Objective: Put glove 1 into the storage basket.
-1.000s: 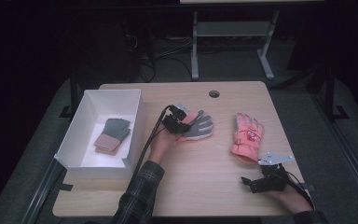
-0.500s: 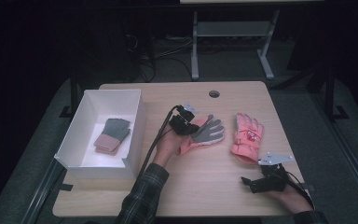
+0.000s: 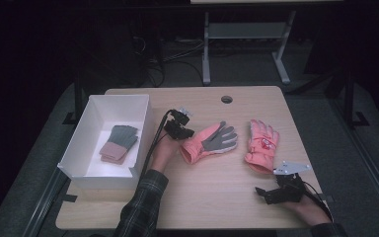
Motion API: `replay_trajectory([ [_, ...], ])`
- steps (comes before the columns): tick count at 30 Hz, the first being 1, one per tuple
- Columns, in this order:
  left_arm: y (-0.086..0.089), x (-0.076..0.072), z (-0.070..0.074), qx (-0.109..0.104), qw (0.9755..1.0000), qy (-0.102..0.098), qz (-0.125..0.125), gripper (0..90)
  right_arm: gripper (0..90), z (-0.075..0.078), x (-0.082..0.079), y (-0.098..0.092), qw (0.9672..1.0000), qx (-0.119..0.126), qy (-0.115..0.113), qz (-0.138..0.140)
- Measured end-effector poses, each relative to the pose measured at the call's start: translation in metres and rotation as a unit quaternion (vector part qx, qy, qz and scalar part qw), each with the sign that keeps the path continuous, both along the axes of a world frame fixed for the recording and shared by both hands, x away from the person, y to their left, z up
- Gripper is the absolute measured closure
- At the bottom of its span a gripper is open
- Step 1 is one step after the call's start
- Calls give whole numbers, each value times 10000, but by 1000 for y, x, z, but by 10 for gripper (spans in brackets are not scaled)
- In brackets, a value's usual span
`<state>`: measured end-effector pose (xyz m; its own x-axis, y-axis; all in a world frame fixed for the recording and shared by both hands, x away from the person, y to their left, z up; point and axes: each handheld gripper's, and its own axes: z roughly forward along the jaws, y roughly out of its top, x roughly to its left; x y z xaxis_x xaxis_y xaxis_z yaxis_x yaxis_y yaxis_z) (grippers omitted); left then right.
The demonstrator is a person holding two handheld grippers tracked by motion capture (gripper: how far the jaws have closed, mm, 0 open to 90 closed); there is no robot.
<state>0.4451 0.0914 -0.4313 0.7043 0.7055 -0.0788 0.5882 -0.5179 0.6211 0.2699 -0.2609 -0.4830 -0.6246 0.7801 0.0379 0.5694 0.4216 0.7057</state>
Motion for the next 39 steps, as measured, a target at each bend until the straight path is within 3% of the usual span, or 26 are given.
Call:
replay_trajectory([
  [5,2,-12,0,102,9997,86,-183,897,17,0,0,0,10000,-1,4,1],
  [8,3,-21,1,56,9995,132,-268,897,17,0,0,0,10000,-1,5,2],
  [15,-1,-46,1,71,9974,164,-698,897,17,0,0,0,10000,-4,5,1],
  [16,-3,-50,1,23,9963,167,-841,897,17,0,0,0,10000,-1,7,0],
  [24,-22,-70,-4,-430,9915,303,-1193,897,17,0,0,0,10000,1,3,10],
  [27,-33,-75,-7,-543,9892,333,-1321,897,17,0,0,0,10000,0,1,12],
  [32,-54,-81,-12,-534,9856,321,-1572,897,17,0,0,0,10000,-1,-1,14],
  [35,-61,-81,-12,-598,9853,288,-1577,897,17,0,0,0,10000,0,-3,11],
  [39,-56,-75,0,-661,9855,126,-1557,897,17,0,0,0,10000,-1,-1,13],
])
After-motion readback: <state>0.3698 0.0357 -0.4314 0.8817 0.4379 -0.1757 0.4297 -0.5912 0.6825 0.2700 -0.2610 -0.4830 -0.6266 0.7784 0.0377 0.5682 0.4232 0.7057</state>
